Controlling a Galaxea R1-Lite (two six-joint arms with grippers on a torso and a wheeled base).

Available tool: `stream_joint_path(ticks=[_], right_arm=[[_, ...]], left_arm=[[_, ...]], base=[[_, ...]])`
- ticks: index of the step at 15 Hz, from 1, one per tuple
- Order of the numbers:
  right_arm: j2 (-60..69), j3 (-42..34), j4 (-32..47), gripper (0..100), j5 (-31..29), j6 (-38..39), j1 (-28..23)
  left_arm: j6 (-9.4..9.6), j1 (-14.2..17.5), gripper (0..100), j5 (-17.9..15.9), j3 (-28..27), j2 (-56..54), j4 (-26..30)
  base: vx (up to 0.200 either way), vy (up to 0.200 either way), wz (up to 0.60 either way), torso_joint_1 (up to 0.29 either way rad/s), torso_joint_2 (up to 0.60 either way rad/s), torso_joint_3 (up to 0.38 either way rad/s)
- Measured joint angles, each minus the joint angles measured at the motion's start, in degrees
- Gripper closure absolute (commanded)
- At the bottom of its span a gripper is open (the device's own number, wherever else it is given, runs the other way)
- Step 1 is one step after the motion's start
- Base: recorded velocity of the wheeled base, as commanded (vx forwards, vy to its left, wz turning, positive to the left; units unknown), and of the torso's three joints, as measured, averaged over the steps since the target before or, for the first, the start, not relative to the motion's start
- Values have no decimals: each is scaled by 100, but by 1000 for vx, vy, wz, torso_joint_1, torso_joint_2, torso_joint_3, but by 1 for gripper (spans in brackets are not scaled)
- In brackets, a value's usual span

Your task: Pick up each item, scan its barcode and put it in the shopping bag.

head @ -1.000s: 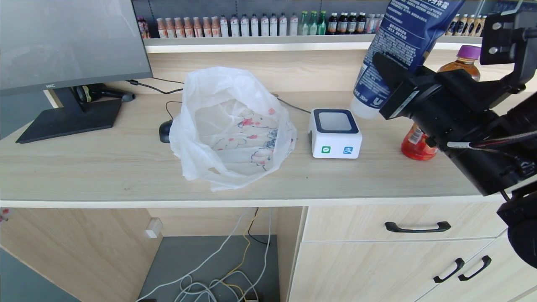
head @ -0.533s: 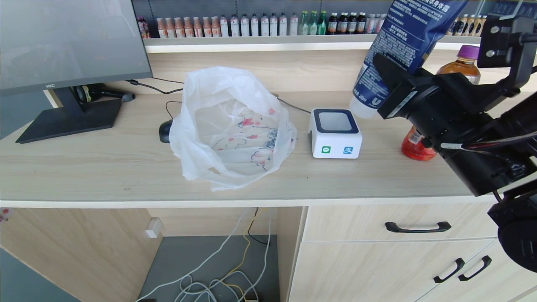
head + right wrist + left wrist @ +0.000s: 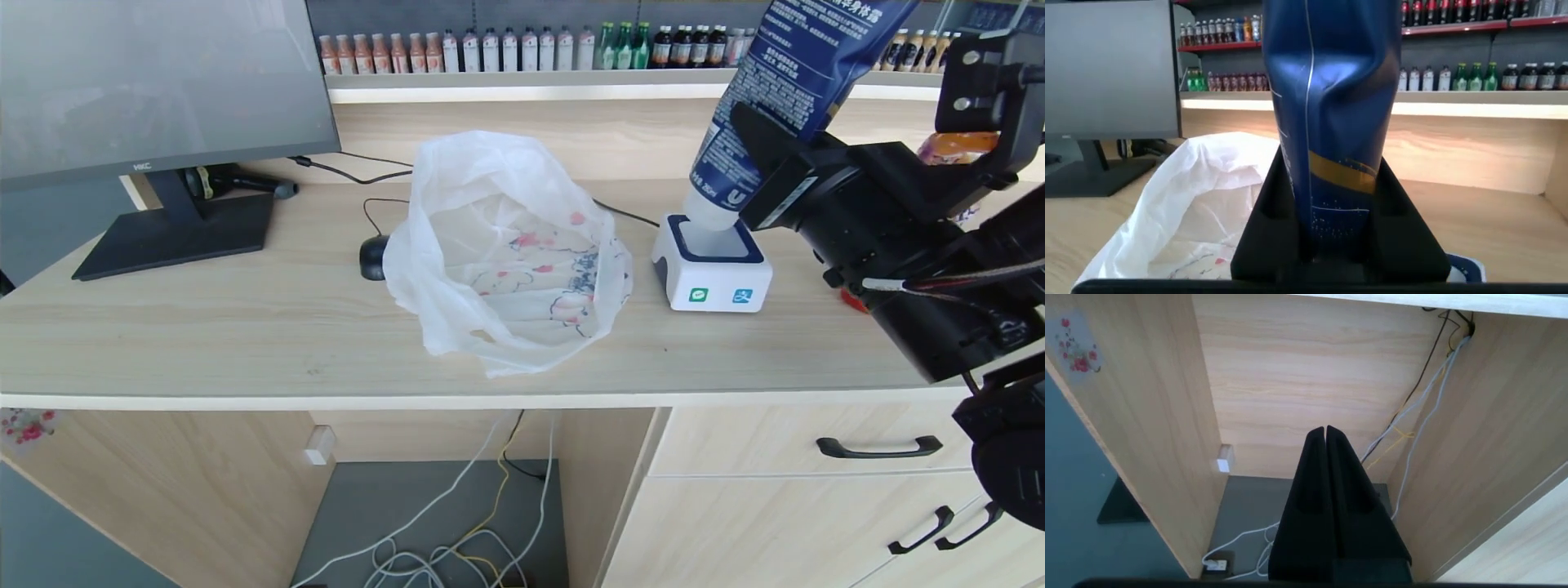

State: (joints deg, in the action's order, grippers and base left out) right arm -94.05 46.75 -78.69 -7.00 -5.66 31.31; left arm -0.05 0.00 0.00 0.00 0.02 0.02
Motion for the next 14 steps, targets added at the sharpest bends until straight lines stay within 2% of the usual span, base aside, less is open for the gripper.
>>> stream_joint_path(ticks=[3,12,14], right_arm=[[15,-10,2,100,5,-2,6],[-107,195,93,100,60,9,13],[-217,525,668,100,79,202,35]], left_arm=[[-2,0,100,0,0,0,-2],[-2,0,100,0,0,0,-2],[-2,-5,100,0,0,0,-2]], base=[[0,200,0,6,4,-1],[0,0,0,0,0,0],[0,0,0,0,0,0]])
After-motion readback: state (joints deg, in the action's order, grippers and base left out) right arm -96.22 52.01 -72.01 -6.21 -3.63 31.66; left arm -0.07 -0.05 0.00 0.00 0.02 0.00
